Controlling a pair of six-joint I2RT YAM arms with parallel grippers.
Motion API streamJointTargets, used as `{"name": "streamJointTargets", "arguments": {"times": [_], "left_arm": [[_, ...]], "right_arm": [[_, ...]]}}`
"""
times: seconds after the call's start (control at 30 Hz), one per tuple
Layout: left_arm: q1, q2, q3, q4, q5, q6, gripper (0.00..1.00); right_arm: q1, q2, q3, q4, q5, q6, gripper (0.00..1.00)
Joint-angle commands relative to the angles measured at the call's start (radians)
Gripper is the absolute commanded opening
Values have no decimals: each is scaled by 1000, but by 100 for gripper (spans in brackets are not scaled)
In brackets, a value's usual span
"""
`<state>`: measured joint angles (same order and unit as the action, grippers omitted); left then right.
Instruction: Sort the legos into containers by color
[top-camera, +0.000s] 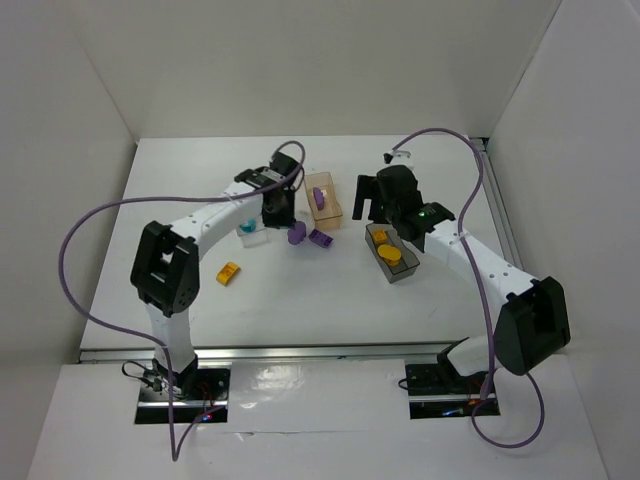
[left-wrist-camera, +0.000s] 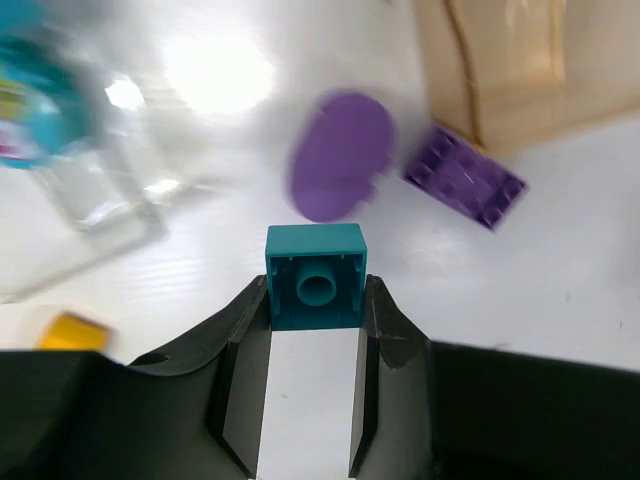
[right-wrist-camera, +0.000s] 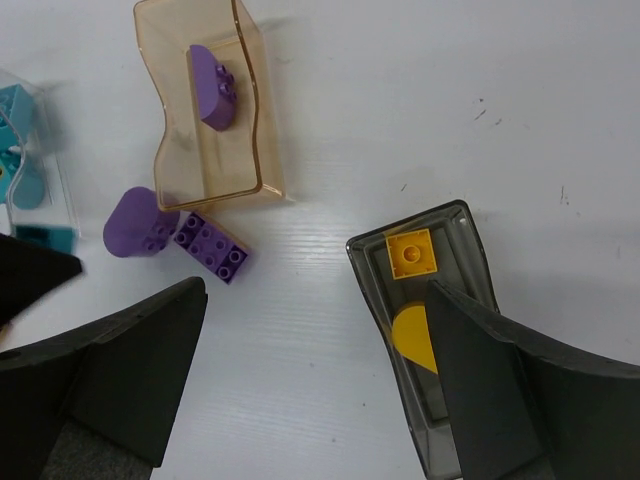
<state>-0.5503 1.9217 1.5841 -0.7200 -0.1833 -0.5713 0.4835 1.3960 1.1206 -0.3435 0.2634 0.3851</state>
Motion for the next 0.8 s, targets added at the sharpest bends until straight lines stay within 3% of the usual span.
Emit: {"name": "streamJointTargets", "arguments": {"times": [0.0,0.3,0.33,0.4,0.5,0.67,0.77], "left_arm": [[98,-70,-13,-19,-64,17,24],[191,-69,-22,-19,-71,17,28],[191,-60,-22,-19,-90,4,52],[201,-59,-22,-19,-104,-6,82],[210,-59,-22,-29,-113,-18,95],[210,-164,-44,-38,-137,-38,95],[210,-265,-148,-38,-175,-77,93]], "right_arm": [[-8,-42,-25,44,-13,15,97],[-8,-42,-25,44,-13,24,97],[-8,-42,-25,44,-13,24,97],[-8,-42,-25,44,-13,24,97],[-8,-32,-25,44,-13,34,97],[-8,-42,-48,54,-32,34,97],[1,-32,-58,63,-32,43,97]]}}
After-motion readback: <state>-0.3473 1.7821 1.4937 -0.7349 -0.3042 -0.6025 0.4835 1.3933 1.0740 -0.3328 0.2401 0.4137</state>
